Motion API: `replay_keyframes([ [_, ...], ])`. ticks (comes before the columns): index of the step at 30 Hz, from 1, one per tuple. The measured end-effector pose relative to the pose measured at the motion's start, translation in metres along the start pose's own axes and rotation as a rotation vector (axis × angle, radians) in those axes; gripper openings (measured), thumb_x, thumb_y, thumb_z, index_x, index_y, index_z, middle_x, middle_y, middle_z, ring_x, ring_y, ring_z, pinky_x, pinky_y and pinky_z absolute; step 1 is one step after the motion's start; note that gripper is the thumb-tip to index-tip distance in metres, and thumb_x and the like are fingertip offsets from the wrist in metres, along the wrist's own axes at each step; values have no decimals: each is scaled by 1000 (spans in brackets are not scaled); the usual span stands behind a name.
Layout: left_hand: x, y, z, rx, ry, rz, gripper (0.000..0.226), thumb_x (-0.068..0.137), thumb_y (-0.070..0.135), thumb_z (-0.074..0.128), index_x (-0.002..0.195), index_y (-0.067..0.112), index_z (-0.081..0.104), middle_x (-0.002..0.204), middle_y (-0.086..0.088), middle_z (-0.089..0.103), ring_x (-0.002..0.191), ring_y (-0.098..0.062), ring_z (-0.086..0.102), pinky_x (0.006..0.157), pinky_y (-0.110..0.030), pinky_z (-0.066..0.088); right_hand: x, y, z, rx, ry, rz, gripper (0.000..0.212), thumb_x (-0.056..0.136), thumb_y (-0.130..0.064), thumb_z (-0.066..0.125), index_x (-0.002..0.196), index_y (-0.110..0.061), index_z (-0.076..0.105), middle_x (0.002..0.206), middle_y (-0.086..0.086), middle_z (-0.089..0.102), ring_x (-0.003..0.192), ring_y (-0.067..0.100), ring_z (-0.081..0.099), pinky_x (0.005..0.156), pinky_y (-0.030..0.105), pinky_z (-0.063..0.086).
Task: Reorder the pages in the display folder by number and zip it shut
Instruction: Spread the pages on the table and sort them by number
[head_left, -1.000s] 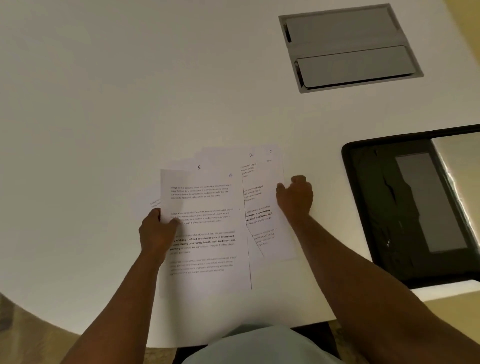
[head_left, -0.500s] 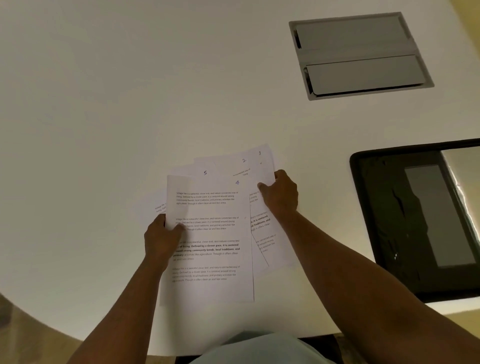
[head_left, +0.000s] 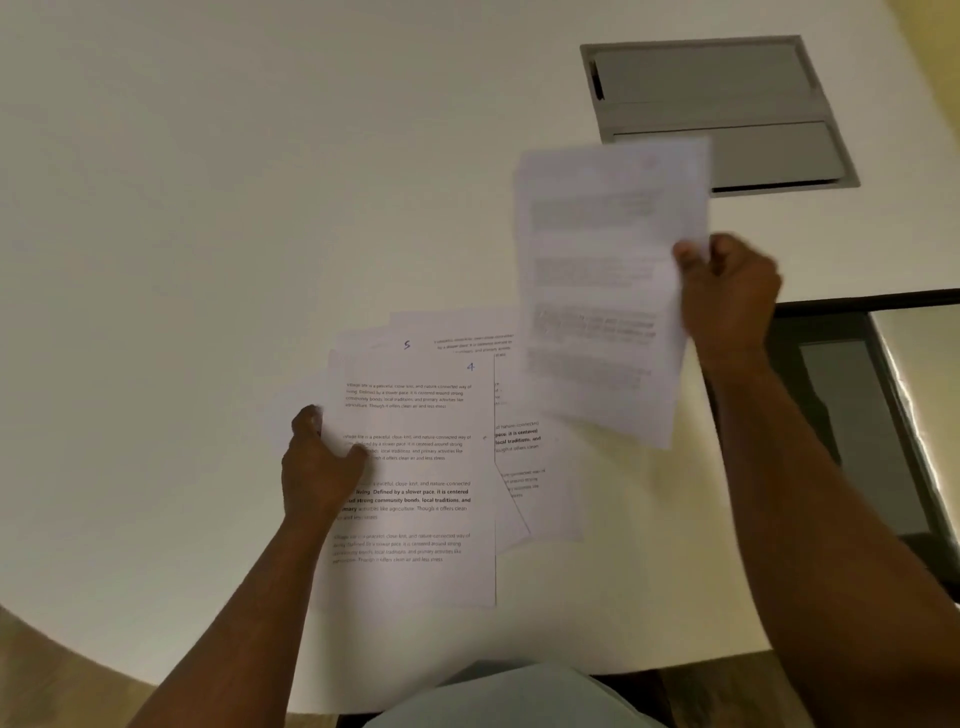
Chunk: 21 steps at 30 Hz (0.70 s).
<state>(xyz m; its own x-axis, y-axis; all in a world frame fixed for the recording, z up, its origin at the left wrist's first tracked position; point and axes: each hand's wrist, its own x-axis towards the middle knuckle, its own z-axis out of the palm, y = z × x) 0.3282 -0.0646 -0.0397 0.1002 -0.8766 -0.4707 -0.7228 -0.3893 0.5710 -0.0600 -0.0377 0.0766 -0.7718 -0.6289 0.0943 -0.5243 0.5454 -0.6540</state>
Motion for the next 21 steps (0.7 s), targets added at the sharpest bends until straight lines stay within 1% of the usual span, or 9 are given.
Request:
replay_keyframes([
  [3,-2,15,3,216,120,55,77,78,33,76,141,8,38,132,-21,47,121,-42,47,97,-50,43,37,-18,-32,172,106,-7,29,92,-31,59,85,-3,64,78,3,61,65,8,52,58,20,43],
  [5,-2,31,4,180,178,182,69,85,38,69,140,9,41,133,-18,46,122,-38,47,100,-51,43,53,-31,-45,332,81,29,26,92,-29,61,88,-4,66,83,-1,65,66,2,56,63,20,50],
  [7,1,58,0,-74,67,252,58,89,42,64,139,17,47,136,-4,50,120,-24,53,102,-44,45,63,-40,-48,547,-48,84,19,91,-28,67,83,-11,68,87,-4,70,78,6,64,76,27,56],
  [9,2,95,-10,-374,-174,204,56,89,51,59,138,26,50,134,9,54,113,-10,58,100,-36,47,66,-45,-39,697,-196,146,21,78,-38,74,80,-18,67,89,-4,73,88,14,66,86,38,56],
  [10,1,114,-16,-501,-284,186,60,86,56,55,139,28,49,133,11,56,112,-7,59,99,-34,48,66,-47,-31,719,-258,169,25,75,-41,72,83,-18,68,90,-3,73,90,16,66,89,41,55],
  [13,4,156,-31,-673,-472,162,61,81,67,42,128,31,59,123,8,67,114,-11,62,95,-27,49,61,-53,0,693,-412,191,15,97,-24,57,95,-15,69,88,-5,74,86,15,69,82,34,58],
  [17,17,175,-47,-715,-407,-23,52,90,65,41,96,24,72,100,-7,74,94,-30,69,88,-43,52,48,-56,38,588,-564,223,22,103,-21,46,98,-14,66,92,2,72,78,15,66,71,29,54],
  [19,28,172,-48,-750,-432,-48,49,95,59,42,100,22,72,102,-7,74,94,-28,70,88,-43,53,47,-57,55,542,-579,242,23,103,-22,45,97,-13,65,99,9,70,82,19,65,76,35,53],
  [21,39,166,-41,-793,-454,10,28,100,35,50,108,17,70,107,-5,74,98,-21,71,90,-39,55,45,-60,70,496,-593,240,28,100,-31,48,99,-9,66,103,16,69,85,22,63,77,38,51],
])
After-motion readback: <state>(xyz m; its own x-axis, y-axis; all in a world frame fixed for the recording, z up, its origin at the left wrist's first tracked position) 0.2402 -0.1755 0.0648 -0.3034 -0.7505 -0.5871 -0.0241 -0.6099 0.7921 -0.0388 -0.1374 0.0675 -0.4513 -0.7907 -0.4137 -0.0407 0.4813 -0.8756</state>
